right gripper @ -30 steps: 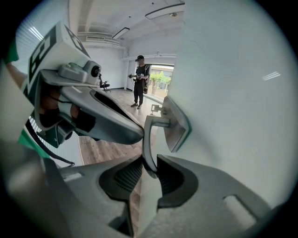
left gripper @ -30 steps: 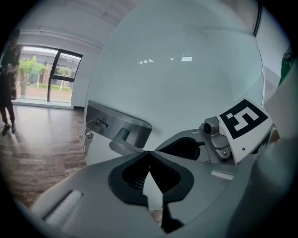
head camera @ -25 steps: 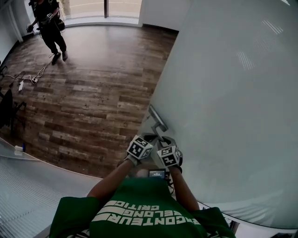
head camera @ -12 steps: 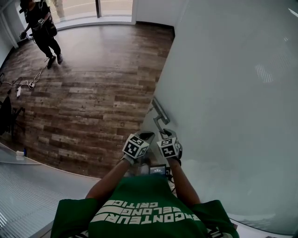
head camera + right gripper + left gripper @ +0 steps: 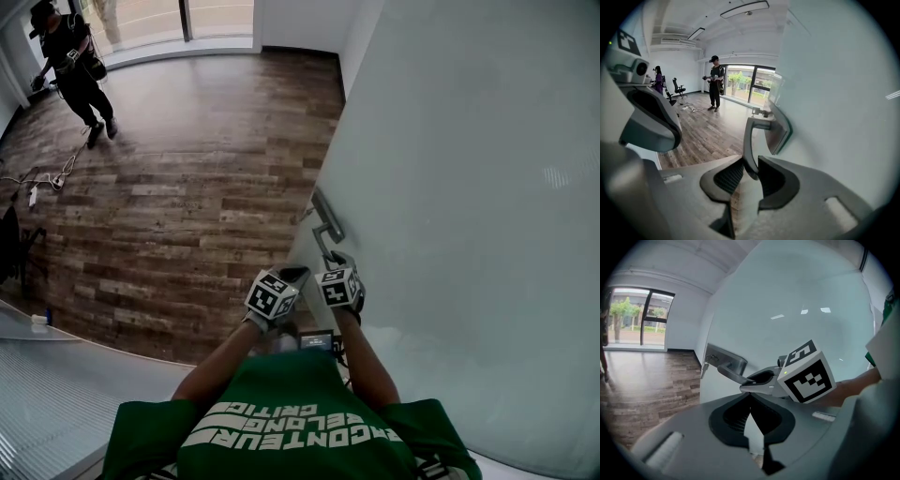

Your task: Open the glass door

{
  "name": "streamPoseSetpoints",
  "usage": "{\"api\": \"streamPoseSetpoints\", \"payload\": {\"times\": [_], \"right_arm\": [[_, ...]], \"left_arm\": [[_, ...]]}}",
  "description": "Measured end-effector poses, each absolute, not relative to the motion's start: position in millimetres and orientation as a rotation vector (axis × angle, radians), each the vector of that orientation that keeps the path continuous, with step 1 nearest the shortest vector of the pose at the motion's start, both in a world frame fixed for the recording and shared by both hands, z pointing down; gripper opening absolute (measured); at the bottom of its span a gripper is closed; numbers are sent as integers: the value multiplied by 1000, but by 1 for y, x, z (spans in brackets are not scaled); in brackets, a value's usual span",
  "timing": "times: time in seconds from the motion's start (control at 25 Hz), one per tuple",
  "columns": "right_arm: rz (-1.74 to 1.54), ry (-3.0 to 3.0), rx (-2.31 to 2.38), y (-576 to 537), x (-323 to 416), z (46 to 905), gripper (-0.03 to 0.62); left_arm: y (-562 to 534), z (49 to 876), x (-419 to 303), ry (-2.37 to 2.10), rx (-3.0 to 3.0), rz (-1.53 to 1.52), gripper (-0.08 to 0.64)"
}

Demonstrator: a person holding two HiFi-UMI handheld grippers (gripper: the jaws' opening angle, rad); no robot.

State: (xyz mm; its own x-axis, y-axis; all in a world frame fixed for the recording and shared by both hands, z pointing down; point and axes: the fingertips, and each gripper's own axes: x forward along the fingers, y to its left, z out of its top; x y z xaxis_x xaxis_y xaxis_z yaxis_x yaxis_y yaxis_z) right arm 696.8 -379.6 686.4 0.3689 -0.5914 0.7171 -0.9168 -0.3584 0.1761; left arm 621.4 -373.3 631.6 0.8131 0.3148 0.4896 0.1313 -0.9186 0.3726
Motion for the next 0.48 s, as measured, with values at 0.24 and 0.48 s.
{"api": "streamPoseSetpoints", "payload": {"times": [0.24, 0.48], "right_arm": [[748, -1236, 2103, -369, 728, 686, 84], [753, -1187, 2139, -359, 760, 687, 84]], "left_arm": [[-371, 631, 625, 338, 2677, 815, 17], [-377, 632, 628, 308, 2679, 817, 17]]}}
